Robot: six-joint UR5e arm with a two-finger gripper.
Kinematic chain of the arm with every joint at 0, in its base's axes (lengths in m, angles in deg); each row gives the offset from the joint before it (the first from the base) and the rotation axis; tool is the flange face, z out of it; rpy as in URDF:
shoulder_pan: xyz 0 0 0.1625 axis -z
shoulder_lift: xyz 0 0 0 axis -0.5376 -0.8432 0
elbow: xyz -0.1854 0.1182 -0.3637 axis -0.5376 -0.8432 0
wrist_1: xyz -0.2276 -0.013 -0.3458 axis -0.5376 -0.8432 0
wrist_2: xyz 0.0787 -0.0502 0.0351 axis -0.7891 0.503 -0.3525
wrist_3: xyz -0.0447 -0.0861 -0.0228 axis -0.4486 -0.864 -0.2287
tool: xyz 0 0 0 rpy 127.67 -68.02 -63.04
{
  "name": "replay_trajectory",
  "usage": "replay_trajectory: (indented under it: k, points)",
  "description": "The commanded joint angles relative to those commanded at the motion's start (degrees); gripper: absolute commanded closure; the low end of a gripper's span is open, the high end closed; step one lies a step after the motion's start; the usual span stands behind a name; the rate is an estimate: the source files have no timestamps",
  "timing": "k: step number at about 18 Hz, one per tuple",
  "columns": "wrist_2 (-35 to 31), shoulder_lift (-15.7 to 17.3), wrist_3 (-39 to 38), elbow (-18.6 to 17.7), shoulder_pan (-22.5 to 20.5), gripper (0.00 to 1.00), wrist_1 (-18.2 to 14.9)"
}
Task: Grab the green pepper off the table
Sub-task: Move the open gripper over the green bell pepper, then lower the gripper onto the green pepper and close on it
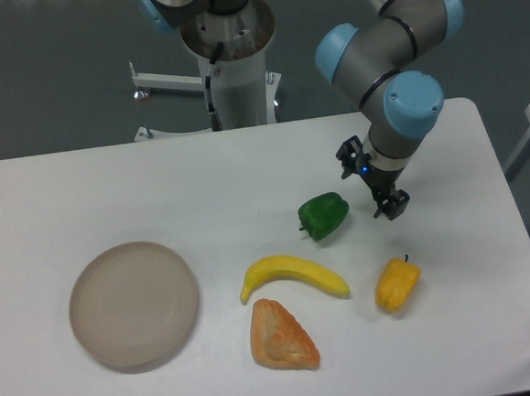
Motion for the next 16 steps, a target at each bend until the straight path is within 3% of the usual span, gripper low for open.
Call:
replay_trajectory:
  k: [3,11,16]
  points:
    - [0.09,0.09,-2.66,-1.32,1.68,0.00,3.16]
    - [0.18,0.79,-1.96,-4.04,2.82,0.00,3.96]
    - [0.26,0.70,-1.52,-5.19,3.17,0.00,6.86]
